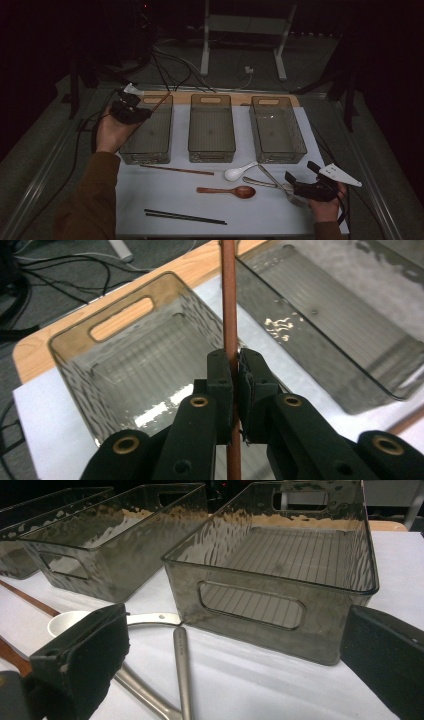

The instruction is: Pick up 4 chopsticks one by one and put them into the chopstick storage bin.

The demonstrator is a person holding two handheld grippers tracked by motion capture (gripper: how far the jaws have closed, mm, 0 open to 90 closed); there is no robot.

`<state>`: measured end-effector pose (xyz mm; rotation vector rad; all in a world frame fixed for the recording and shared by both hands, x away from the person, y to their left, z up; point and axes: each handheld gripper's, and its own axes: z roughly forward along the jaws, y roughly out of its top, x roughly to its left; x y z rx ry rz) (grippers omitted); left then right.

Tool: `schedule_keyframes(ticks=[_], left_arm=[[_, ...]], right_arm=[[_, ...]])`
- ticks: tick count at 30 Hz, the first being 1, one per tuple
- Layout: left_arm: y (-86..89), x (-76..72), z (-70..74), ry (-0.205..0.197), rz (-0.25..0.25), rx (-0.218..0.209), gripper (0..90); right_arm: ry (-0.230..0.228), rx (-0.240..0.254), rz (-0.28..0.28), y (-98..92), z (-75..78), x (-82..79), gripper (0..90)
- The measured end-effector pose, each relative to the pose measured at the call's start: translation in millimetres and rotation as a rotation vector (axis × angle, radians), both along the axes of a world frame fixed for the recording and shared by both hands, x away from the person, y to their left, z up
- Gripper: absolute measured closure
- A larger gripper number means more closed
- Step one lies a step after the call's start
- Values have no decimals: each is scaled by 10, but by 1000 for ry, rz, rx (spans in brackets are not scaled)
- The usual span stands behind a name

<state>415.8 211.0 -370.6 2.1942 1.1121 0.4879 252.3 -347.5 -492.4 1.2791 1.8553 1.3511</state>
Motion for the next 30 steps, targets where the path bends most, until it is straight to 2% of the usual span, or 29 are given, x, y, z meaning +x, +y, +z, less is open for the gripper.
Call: schedule_keyframes(ticks=[5, 15, 22, 24, 27, 28, 29, 30], left_arm=[[-12, 88, -6, 2, 27, -6, 861], [-11, 255, -139, 25, 83, -25, 861], [39, 346, -259, 37, 124, -34, 860], [42, 370, -307, 42, 128, -15, 860], [72, 411, -399, 68, 140, -28, 857], [90, 423, -427, 73, 149, -43, 661], [104, 433, -451, 86, 160, -68, 661], [111, 435, -468, 88, 162, -85, 562]], right_arm=[[0, 1, -1, -2, 0, 1, 0], [-2, 2, 0, -7, 1, 1, 0], [-4, 3, 1, -14, 3, -1, 0], [-4, 2, 0, -15, 3, -2, 0], [-3, 2, 0, -14, 3, -3, 0], [-4, 2, 0, -17, 5, -6, 0], [-4, 2, 0, -17, 5, -6, 0], [-3, 5, -2, -20, 6, -9, 0]])
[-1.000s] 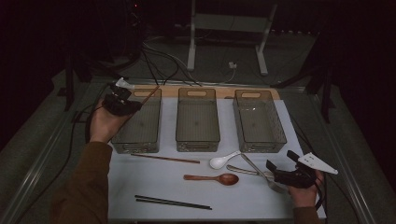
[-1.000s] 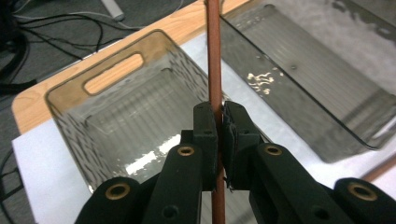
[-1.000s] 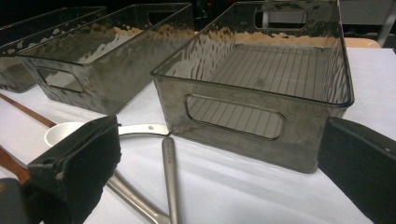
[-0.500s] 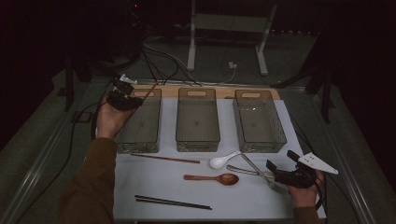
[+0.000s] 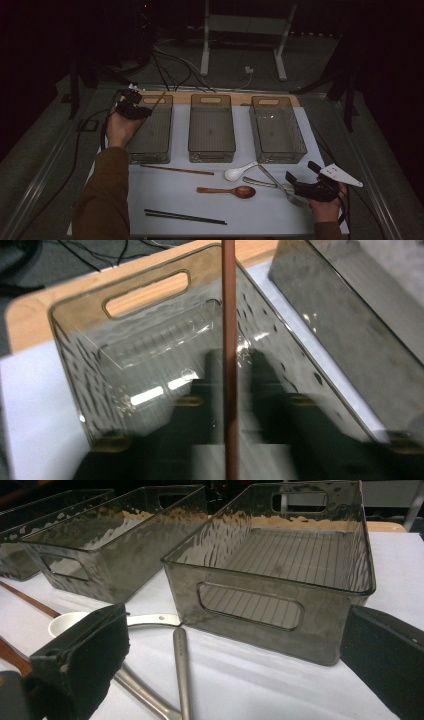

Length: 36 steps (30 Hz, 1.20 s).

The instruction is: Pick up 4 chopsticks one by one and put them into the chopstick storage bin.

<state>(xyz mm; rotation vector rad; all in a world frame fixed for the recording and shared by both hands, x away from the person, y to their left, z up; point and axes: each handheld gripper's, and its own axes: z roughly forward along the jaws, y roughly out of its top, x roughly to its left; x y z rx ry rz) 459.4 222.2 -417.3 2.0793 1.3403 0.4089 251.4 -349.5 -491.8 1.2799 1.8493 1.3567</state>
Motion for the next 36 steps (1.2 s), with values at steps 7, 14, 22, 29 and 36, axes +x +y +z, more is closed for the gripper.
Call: schedule_keyframes(ticks=[7, 14, 22, 29, 36], left_arm=[[-44, -109, 64, -87, -5, -10, 112], [-86, -281, 126, -120, -104, -9, 14], [-194, -520, 165, -137, -227, -18, 13], [-328, -699, 217, -153, -319, -27, 13], [-483, -857, 194, -159, -403, -21, 14]], right_arm=[[-2, 5, -5, -19, 2, -7, 0], [-3, 6, -6, -18, 4, -10, 0], [-2, 3, -5, -12, 2, -9, 0], [-2, 5, -6, -14, 3, -11, 0], [-3, 4, -4, -12, 2, -11, 0]])
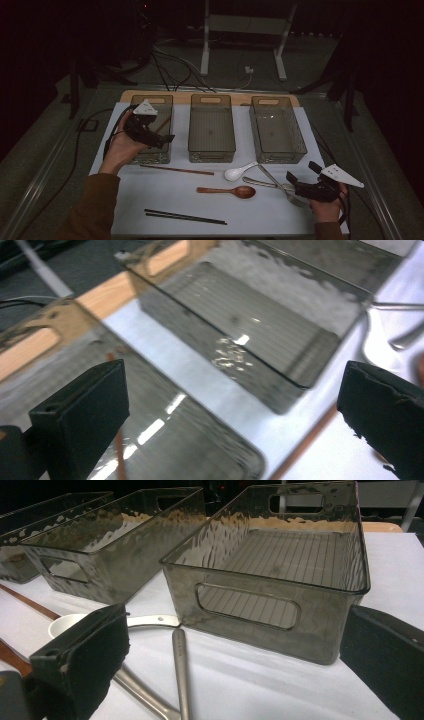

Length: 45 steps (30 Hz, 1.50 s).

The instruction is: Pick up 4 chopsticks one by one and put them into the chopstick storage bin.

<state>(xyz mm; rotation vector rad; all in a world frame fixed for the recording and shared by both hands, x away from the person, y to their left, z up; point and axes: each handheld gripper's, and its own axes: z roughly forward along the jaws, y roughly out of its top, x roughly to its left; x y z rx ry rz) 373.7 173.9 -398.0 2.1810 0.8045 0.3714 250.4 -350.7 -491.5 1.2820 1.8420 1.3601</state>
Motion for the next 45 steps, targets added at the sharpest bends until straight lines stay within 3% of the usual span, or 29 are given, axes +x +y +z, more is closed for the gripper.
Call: schedule_keyframes(ticks=[11, 21, 24, 28, 34, 40, 41, 45], left_arm=[[-255, -153, -152, 32, -115, 54, 21], [-463, -282, -269, 53, -219, 78, 97], [-506, -305, -319, 59, -238, 105, 160], [-536, -331, -412, 72, -272, 145, 178], [-546, -364, -620, 90, -286, 175, 269], [-551, -322, -873, 134, -281, 224, 347], [-546, -332, -889, 104, -279, 236, 372], [-525, -316, -895, 99, -285, 243, 502]], right_arm=[[2, 1, 0, 2, -3, 1, 0], [4, 2, 0, 5, -4, 1, 0], [5, 1, 0, 6, -5, 1, 0], [1, 2, 0, 1, -3, 1, 0], [1, 1, 1, 0, -3, 0, 0], [1, 2, 0, 0, -2, -1, 0], [1, 2, 0, -1, -2, -1, 0], [1, 1, 0, -2, -3, 0, 0]])
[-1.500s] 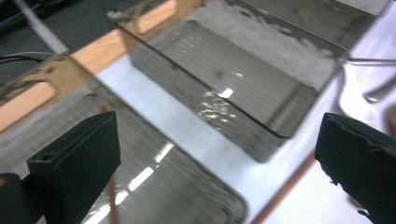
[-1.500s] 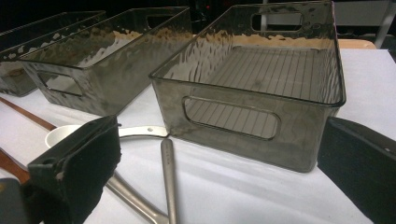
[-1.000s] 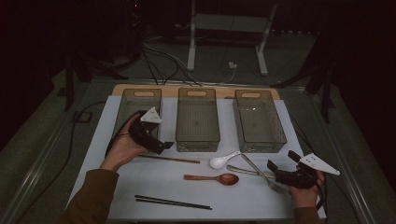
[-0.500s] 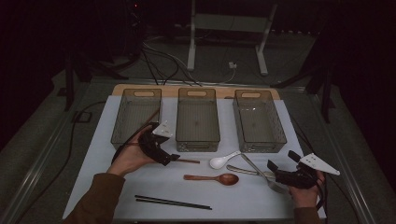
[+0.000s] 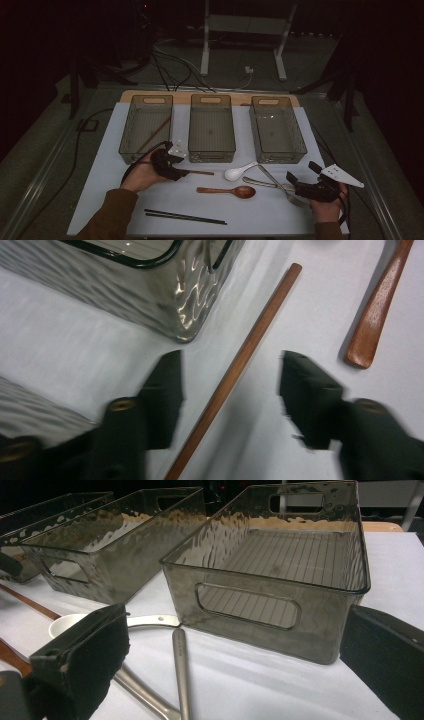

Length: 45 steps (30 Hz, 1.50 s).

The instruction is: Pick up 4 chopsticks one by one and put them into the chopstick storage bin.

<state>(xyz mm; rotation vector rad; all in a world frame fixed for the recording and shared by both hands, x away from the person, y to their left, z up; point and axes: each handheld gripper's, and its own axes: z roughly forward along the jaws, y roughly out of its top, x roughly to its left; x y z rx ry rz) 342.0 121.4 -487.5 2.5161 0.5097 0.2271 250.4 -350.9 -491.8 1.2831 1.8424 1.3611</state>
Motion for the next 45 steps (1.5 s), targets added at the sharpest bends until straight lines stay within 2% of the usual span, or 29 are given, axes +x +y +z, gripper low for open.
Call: schedule_keyframes(ticks=[3, 7, 9, 11, 15, 17, 19, 20, 21, 23, 25, 27, 34, 40, 44, 45], left_arm=[[-22, -16, -47, 2, -27, 28, 543], [-52, 12, -122, 18, -31, 45, 588], [-63, 38, -167, 37, -26, 67, 633], [-50, 58, -180, 68, -22, 53, 680], [-52, 48, -167, 100, -21, 59, 786], [-57, 34, -159, 137, -36, 53, 809], [-72, 9, -160, 118, -47, 63, 814], [-80, -1, -164, 105, -53, 59, 799], [-93, -9, -173, 90, -59, 56, 747], [-110, -11, -187, 80, -65, 44, 742], [-107, -8, -193, 78, -80, 41, 764], [-113, -11, -190, 78, -96, 45, 828], [-157, -71, -177, 26, -134, 84, 857], [-124, -86, -136, 56, -160, 69, 858], [-71, -82, -67, 51, -142, 37, 858], [-54, -78, -48, 62, -142, 28, 858]], right_arm=[[-1, 1, 0, 2, 1, -1, 0], [-1, 1, 1, 5, 2, -2, 0], [-1, 2, 1, 5, 5, -6, 0], [-1, 5, 1, -1, 4, -4, 0], [-1, 4, 1, -1, 3, -3, 0], [-2, 1, 3, 2, 3, -3, 0], [-1, 1, 3, 3, 2, -1, 0], [-1, 0, 3, 4, 2, 0, 0], [0, 0, 2, 7, 2, 0, 0], [0, -1, 2, 9, 1, 0, 0], [1, 0, 2, 12, 1, 0, 0], [2, -1, 3, 12, -1, 2, 0], [2, 1, 2, 3, -2, 1, 0], [2, 1, 1, 4, -1, 1, 0], [3, 0, 1, 5, -2, 2, 0], [3, 0, 1, 6, -2, 2, 0]])
